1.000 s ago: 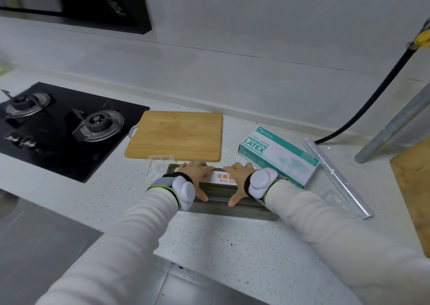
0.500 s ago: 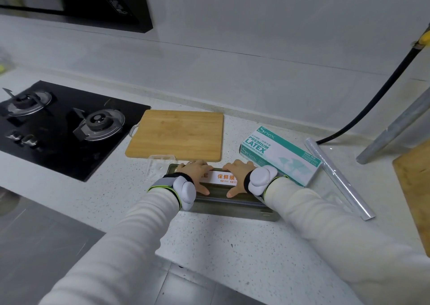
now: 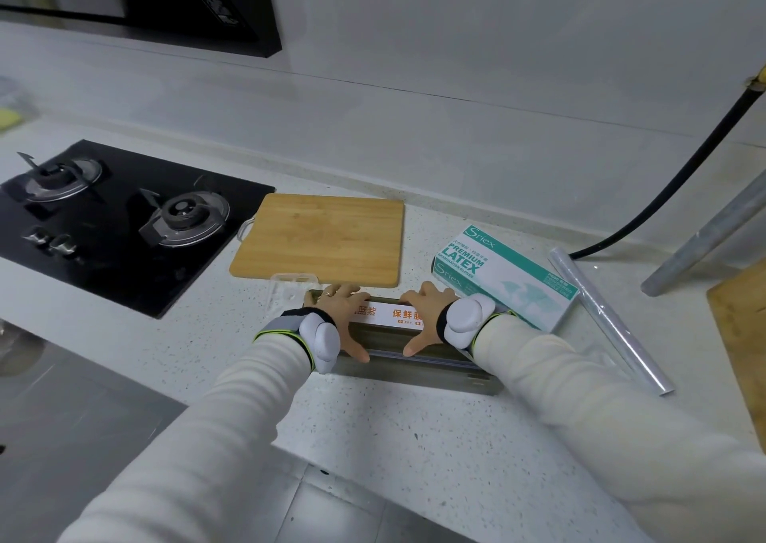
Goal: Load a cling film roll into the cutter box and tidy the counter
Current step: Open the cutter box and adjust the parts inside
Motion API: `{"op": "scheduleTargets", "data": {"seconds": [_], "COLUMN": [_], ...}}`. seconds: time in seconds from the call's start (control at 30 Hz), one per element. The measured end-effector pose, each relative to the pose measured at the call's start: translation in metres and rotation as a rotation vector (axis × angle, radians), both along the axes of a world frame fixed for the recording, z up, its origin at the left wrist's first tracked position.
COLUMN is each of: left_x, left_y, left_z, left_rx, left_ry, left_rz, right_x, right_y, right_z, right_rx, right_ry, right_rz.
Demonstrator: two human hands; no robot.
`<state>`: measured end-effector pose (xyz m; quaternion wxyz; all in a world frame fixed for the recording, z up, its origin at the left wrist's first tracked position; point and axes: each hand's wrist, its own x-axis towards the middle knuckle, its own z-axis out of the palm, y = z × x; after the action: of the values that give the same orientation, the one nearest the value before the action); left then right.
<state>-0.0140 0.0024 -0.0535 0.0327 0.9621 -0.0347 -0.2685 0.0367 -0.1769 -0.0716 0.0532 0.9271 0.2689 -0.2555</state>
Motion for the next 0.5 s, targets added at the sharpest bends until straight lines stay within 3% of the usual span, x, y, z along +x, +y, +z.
{"op": "scheduleTargets", "data": {"seconds": [0.13, 0.5], "left_x": [-0.006, -0.002], "left_y": [0.002, 0.015], "left_z": [0.0, 0.004], "left_rx": [0.084, -0.039], "left_ry": [0.047, 0.005], "left_rz": [-0.024, -0.039], "right_x": [-0.005, -0.005], "right_y": [0.003, 0.004], "right_z": [-0.002, 0.004], "right_rx": [-0.077, -0.024], "right_ry": [0.031, 0.075], "right_rz": [0.053, 0.038]}}
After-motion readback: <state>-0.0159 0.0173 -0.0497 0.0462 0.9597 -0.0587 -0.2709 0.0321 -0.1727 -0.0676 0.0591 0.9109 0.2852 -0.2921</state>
